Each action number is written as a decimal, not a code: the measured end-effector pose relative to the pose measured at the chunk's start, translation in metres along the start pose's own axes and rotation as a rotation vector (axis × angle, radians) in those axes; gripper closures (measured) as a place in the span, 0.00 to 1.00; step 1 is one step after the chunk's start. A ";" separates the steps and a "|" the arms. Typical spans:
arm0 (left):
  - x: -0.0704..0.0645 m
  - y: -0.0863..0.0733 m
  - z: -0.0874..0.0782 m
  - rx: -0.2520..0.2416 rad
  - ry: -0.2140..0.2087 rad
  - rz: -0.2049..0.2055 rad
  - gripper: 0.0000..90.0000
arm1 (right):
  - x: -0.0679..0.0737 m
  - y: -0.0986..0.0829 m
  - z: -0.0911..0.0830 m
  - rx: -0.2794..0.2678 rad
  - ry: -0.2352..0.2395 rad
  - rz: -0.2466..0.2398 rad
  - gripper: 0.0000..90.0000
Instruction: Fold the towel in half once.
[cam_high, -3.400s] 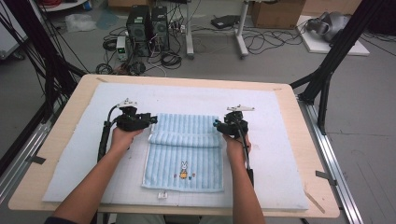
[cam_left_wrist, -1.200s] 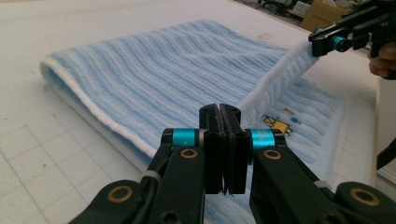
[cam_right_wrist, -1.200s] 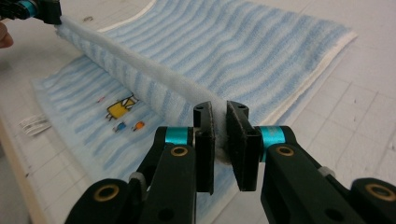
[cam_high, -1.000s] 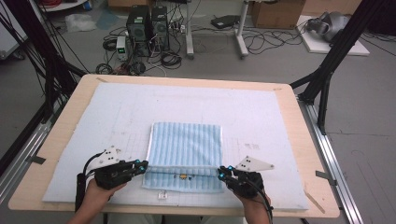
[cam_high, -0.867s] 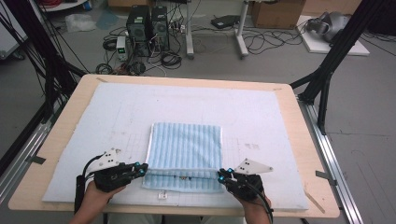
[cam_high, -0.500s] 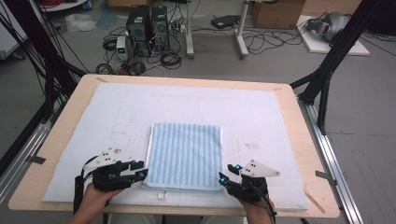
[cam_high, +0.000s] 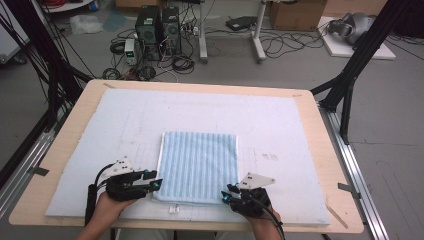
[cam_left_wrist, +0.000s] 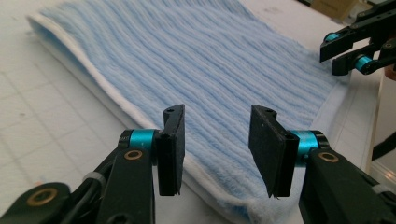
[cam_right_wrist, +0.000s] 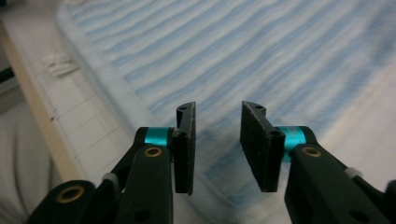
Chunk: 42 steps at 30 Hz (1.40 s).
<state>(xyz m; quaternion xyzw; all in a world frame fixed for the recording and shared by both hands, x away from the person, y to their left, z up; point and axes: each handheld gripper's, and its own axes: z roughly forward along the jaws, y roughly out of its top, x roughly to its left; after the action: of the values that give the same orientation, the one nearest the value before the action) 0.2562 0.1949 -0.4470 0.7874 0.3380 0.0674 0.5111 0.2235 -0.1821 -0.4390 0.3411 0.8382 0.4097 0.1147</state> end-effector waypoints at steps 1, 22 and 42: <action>-0.002 -0.001 0.003 0.021 -0.001 0.014 0.63 | 0.002 0.000 0.004 0.026 0.001 -0.026 0.82; -0.007 0.010 0.001 0.019 -0.022 0.037 0.69 | -0.012 0.006 -0.012 -0.058 0.065 0.010 0.77; 0.078 0.080 0.065 -0.023 0.163 -0.036 0.80 | -0.102 0.077 0.058 -0.071 -0.189 0.115 0.84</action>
<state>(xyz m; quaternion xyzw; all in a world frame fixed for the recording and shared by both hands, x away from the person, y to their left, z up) 0.3823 0.1726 -0.4279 0.7673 0.3916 0.1259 0.4920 0.3630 -0.1819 -0.4259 0.4217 0.7876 0.4109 0.1815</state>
